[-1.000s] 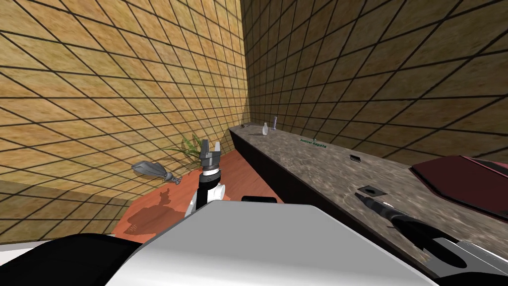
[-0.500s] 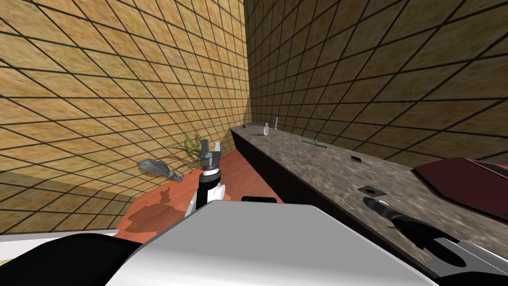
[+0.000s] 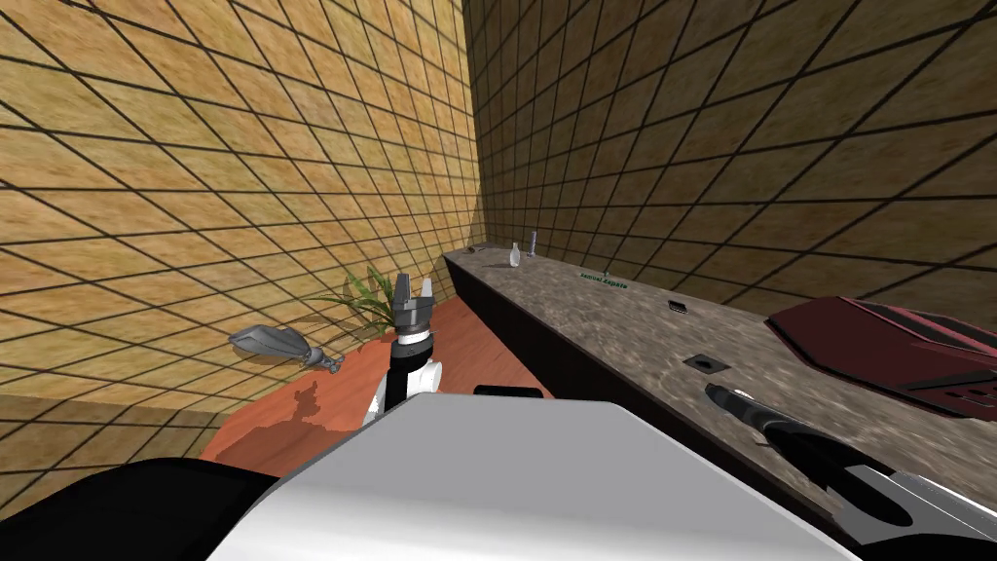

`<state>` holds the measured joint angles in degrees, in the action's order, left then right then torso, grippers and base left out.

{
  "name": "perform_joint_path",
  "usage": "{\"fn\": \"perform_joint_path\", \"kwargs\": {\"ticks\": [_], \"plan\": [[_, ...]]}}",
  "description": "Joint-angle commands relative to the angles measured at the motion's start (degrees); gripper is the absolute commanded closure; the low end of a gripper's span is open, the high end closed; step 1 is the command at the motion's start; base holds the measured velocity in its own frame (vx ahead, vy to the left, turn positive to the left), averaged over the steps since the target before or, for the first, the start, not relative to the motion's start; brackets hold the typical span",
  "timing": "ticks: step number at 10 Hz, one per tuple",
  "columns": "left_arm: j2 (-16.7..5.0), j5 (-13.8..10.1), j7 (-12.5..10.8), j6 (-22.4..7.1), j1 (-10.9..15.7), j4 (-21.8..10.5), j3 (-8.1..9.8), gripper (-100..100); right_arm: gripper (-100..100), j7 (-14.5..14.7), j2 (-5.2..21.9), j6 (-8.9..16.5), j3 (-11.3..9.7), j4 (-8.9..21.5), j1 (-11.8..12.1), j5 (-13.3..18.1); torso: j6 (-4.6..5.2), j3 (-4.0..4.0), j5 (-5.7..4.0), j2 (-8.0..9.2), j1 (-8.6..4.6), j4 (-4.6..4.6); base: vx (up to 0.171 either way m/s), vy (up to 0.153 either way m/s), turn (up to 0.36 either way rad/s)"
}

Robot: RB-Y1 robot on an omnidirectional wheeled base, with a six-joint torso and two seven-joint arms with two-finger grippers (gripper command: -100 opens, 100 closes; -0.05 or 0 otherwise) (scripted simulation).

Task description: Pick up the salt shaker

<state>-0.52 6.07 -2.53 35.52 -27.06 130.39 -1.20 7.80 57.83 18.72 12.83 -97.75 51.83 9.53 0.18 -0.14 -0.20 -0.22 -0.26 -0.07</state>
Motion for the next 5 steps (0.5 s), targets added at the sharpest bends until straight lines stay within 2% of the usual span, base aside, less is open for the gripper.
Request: {"fn": "perform_joint_path", "kwargs": {"ticks": [1, 5], "plan": [[0.0, 0.0, 0.0, 0.0, 0.0, 0.0, 0.00, 0, 100, 0.4, -0.2, -0.3, 0.1, -2.4, 1.2, 0.9, 0.00, 0.00, 0.00, 0.00, 0.00, 0.00, 0.123, -0.015, -0.232], [0.0, 0.0, 0.0, 0.0, 0.0, 0.0, 0.00, 0, 100, 1.4, -0.5, -0.8, 0.3, -8.0, 3.8, 3.0, -0.12, -0.06, 0.00, -0.10, 0.04, -0.02, 0.107, -0.021, -0.220]]}}
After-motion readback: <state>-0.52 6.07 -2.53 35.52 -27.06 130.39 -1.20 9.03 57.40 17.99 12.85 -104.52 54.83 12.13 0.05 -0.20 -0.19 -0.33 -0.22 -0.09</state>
